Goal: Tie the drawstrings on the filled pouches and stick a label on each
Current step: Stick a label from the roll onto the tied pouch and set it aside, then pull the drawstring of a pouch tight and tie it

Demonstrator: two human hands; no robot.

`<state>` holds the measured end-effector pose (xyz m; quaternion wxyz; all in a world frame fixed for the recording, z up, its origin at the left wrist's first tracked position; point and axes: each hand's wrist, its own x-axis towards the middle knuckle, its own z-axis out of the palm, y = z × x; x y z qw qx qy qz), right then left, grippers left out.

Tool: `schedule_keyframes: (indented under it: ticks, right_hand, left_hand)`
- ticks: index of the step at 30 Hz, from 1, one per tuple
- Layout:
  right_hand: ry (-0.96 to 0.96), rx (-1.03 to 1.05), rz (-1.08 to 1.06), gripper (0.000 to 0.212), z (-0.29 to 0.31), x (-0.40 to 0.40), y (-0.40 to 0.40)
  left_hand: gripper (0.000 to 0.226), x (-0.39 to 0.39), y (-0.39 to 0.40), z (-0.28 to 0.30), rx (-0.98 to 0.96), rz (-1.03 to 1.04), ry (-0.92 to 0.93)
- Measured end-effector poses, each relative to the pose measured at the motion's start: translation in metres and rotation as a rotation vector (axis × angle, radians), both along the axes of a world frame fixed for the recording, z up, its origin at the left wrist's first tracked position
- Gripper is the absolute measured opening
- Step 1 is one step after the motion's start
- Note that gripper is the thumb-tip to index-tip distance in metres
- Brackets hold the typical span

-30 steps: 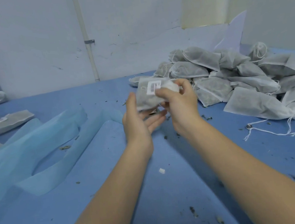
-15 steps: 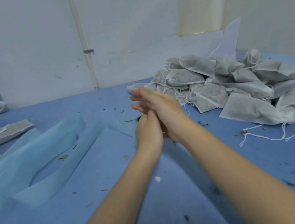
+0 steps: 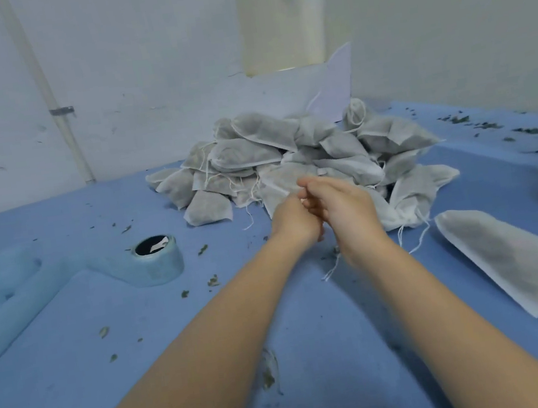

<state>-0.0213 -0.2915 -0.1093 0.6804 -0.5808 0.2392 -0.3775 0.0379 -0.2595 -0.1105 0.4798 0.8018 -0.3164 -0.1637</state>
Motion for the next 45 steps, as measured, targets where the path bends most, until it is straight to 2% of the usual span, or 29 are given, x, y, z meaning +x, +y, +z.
schedule_keyframes:
  ticks: [5, 7, 10, 12, 15, 20, 23, 26, 28, 29, 32, 35, 38, 41, 43, 45]
  right_hand:
    - [0.004, -0.041, -0.06, 0.025, -0.004, -0.004, -0.019]
    - [0.098, -0.195, -0.104, 0.025, -0.005, -0.003, -0.022]
    - [0.207, -0.523, -0.209, 0.021, -0.008, -0.005, -0.022]
    - [0.252, -0.722, -0.245, 0.023, -0.011, -0.005, -0.024]
    - [0.357, -0.861, -0.223, 0.03, -0.016, -0.003, -0.026]
    - [0.563, -0.802, -0.131, 0.041, -0.022, -0.005, -0.019]
    - [0.606, -0.738, -0.056, 0.048, -0.024, -0.006, -0.01]
    - [0.614, -0.685, 0.063, 0.06, -0.026, -0.001, 0.0]
    - [0.601, -0.702, 0.096, 0.056, -0.027, 0.0, 0.007]
    - [0.588, -0.719, 0.108, 0.054, -0.027, 0.001, 0.01]
    - [0.529, -0.783, 0.202, 0.055, -0.028, 0.0, 0.017]
    - [0.477, -0.859, 0.27, 0.054, -0.03, 0.001, 0.023]
    - [0.415, -0.773, 0.357, 0.053, -0.032, 0.003, 0.03]
    - [0.326, -0.52, 0.431, 0.043, -0.029, 0.004, 0.034]
    - [0.29, -0.467, 0.465, 0.036, -0.029, 0.005, 0.032]
    - [0.272, -0.472, 0.454, 0.026, -0.029, 0.006, 0.032]
  left_hand:
    - [0.027, -0.005, -0.021, -0.011, 0.007, 0.086, 0.03]
    - [0.027, -0.004, -0.022, -0.014, 0.024, 0.138, 0.036]
    - [0.021, -0.002, -0.018, -0.011, 0.029, 0.107, 0.03]
    - [0.03, -0.001, -0.012, -0.008, 0.017, 0.114, -0.035]
    - [0.031, 0.0, 0.007, -0.01, -0.091, 0.182, -0.023]
    - [0.028, 0.007, 0.055, -0.016, -0.266, 0.401, 0.107]
    - [0.034, 0.009, 0.086, -0.013, -0.334, 0.458, 0.133]
    - [0.025, 0.012, 0.114, -0.013, -0.324, 0.493, 0.153]
    - [0.011, 0.014, 0.128, -0.015, -0.236, 0.509, 0.052]
    - [0.013, 0.014, 0.134, -0.018, -0.166, 0.532, -0.04]
    - [0.042, 0.005, 0.146, -0.022, 0.002, 0.589, -0.439]
    - [0.062, -0.008, 0.144, -0.021, -0.018, 0.352, -0.709]
    - [0.073, -0.012, 0.132, -0.019, 0.035, 0.112, -0.794]
    - [0.075, -0.008, 0.119, -0.018, 0.053, 0.068, -0.733]
    - [0.076, -0.005, 0.114, -0.018, 0.062, 0.051, -0.645]
    - [0.073, -0.001, 0.112, -0.019, 0.072, 0.06, -0.635]
